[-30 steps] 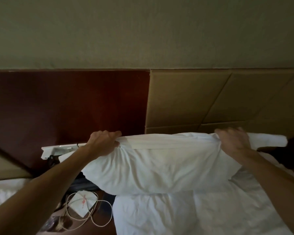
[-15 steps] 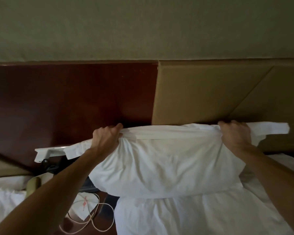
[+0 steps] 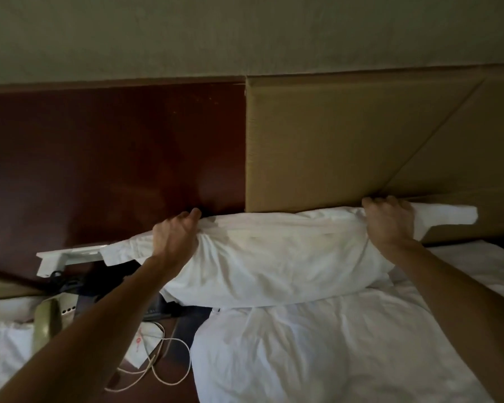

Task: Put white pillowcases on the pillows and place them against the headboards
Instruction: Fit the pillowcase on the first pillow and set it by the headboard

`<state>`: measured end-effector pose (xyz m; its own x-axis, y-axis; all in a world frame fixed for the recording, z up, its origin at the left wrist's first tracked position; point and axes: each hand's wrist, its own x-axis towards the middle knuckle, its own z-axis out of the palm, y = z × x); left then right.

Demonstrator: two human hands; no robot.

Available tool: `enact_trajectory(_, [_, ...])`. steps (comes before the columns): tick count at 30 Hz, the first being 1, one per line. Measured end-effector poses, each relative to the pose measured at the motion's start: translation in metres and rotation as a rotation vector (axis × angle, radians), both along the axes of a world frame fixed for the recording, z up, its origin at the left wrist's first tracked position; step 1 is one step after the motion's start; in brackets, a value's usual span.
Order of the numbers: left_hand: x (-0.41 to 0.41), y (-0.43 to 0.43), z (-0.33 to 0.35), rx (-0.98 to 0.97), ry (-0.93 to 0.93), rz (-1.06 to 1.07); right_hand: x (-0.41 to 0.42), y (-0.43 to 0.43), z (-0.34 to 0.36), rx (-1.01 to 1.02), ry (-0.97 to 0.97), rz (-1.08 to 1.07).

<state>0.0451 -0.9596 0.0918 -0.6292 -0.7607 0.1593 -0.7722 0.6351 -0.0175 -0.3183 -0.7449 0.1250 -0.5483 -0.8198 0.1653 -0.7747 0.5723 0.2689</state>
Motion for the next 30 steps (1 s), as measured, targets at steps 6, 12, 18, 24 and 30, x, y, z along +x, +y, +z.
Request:
enact_trajectory(6, [-0.003, 0.011, -0.003, 0.022, 0.015, -0.033, -0.002, 0.019, -0.007, 0.019, 0.049, -0.077])
enact_trajectory(12, [-0.011, 0.029, 0.000, -0.004, 0.099, -0.190, 0.016, 0.041, -0.004, -0.032, -0.408, -0.058])
enact_trajectory(18, [-0.021, 0.045, -0.002, -0.071, 0.098, -0.435, 0.039, 0.057, -0.004, 0.103, -0.629, -0.061])
enact_trajectory(24, [-0.040, 0.058, -0.013, -0.080, 0.014, -0.673, 0.062, 0.067, -0.001, 0.060, -0.582, -0.085])
enact_trajectory(30, [-0.063, 0.059, -0.029, -0.052, -0.069, -0.670, 0.070, 0.086, 0.004, 0.097, -0.647, -0.107])
